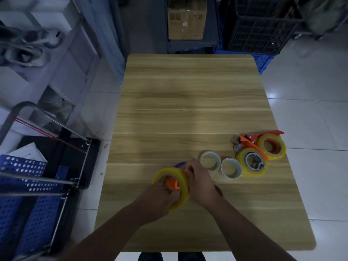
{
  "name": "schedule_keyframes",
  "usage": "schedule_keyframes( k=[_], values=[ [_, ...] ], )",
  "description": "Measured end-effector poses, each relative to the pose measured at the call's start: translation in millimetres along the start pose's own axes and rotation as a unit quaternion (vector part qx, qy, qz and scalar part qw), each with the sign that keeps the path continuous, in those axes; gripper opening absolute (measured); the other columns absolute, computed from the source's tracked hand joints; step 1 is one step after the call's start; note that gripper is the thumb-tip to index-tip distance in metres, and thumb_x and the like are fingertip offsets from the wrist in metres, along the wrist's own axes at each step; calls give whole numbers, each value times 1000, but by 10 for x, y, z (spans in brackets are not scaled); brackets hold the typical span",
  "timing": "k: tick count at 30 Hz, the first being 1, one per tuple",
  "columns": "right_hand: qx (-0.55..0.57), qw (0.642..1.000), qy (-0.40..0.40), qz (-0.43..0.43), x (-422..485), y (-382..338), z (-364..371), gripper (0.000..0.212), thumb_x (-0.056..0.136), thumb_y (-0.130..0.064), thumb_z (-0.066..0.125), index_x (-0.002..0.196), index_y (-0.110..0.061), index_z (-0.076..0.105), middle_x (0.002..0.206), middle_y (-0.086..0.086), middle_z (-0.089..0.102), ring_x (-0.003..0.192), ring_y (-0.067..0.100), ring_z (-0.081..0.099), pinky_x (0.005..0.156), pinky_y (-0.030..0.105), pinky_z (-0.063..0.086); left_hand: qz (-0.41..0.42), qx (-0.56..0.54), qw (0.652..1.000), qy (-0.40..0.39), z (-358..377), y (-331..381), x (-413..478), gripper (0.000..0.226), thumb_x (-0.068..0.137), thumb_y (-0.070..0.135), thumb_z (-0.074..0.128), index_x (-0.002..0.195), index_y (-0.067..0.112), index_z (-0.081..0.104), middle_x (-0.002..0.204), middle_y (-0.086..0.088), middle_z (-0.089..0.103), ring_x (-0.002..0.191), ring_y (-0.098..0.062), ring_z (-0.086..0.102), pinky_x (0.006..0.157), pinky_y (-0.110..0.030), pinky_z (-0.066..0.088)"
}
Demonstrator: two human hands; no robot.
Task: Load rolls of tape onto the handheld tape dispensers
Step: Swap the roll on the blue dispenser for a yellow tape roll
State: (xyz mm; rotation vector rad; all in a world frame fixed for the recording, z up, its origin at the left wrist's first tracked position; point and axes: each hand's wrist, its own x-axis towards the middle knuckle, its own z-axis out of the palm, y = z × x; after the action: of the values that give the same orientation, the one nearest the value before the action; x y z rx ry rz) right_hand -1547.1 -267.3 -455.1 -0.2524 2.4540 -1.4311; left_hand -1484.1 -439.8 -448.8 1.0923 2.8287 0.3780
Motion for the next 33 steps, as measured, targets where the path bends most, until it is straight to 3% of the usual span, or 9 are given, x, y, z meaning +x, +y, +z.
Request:
schedule_keyframes(
  k=[3,5,7,10,14,19,23,27,33],
  values=[
    [6,1000,16,7,-1,-15,-40,12,92,0,54,88,-11,56,81,6,62,74,13,58,63,22,45,3,14,1000,-6,-1,-1,22,41,60,23,62,98,19,46,64,3,66,56,-17,61,58,-22,46],
    [37,999,7,19,0,-28,-50,23,94,-1,55,113,-14,54,89,6,62,81,6,58,73,11,43,4,23,1000,-5,24,-17,33,34,66,24,52,99,19,46,65,3,66,57,-19,61,59,-23,46],
    [25,1000,-19,0,20,-22,-76,31,94,-2,55,122,-15,55,90,3,63,83,5,58,78,12,44,1,28,1000,-12,33,-25,32,33,67,23,44,100,18,47,64,2,66,56,-19,61,59,-24,46],
    [-52,995,-56,-66,58,32,-113,20,93,-7,57,102,-16,72,87,-8,67,88,2,58,80,20,46,-2,41,999,-14,53,-28,-8,32,72,20,41,102,15,50,62,1,65,53,-20,59,57,-26,47],
    [-117,988,-45,-88,70,81,-1,20,86,-15,50,85,-13,70,85,3,67,81,15,61,74,32,51,1,40,999,-14,86,7,-17,33,72,21,51,104,14,52,59,3,63,50,-18,56,54,-22,43],
    [-49,998,4,-44,36,198,164,21,89,-15,45,78,-21,61,83,-2,63,80,10,60,71,29,50,-58,-12,997,-59,122,57,-66,61,53,37,73,105,16,48,61,3,64,48,-15,57,44,-18,35],
    [5,998,68,-14,-57,158,191,20,95,-13,41,84,-15,57,82,-6,59,78,6,55,68,13,40,-154,-106,981,-53,158,157,-73,54,67,37,67,109,21,36,76,-3,66,61,-24,60,50,-24,30],
    [43,990,126,47,-82,106,184,33,96,-3,43,80,-31,50,82,-7,58,80,1,54,69,10,40,-280,-212,935,-43,94,345,55,51,74,38,64,116,21,42,96,0,65,79,-22,62,58,-25,32],
    [79,983,110,122,-164,98,207,29,99,-6,43,81,-28,48,78,-7,56,72,-8,53,64,13,38,-357,-261,895,-66,116,469,173,44,72,37,69,102,24,39,88,10,51,73,-12,52,62,-29,46]
  ],
)
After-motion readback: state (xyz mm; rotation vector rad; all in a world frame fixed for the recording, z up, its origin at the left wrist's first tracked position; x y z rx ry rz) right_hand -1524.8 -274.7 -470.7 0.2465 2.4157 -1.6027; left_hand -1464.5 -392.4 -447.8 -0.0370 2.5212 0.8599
